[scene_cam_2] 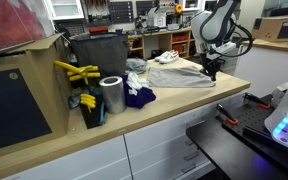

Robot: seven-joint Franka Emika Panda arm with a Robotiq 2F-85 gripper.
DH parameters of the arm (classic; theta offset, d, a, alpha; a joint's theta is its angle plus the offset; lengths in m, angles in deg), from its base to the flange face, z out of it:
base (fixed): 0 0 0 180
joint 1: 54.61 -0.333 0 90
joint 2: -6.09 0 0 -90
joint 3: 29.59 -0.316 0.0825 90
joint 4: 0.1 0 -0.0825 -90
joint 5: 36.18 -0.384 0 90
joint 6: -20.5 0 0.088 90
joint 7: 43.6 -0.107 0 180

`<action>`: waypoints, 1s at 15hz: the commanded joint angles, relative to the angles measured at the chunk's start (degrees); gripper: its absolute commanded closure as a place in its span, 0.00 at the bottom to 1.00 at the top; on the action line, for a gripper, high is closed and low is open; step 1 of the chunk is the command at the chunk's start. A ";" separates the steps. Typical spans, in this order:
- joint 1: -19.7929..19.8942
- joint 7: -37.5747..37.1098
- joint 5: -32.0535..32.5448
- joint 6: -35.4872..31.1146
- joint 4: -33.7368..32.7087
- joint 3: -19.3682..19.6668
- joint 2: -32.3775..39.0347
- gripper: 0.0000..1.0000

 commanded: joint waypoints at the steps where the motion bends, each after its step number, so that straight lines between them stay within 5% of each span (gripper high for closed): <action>1: 1.25 0.55 -1.70 -6.08 -3.69 -2.75 -1.38 1.00; 4: 1.32 -0.01 -2.52 -12.26 -7.83 -3.78 0.97 1.00; 6: 1.09 -0.93 -2.48 -15.84 -11.06 -3.83 3.78 0.73; 15: -3.95 -2.16 -10.79 -19.81 -30.35 -2.67 18.17 0.07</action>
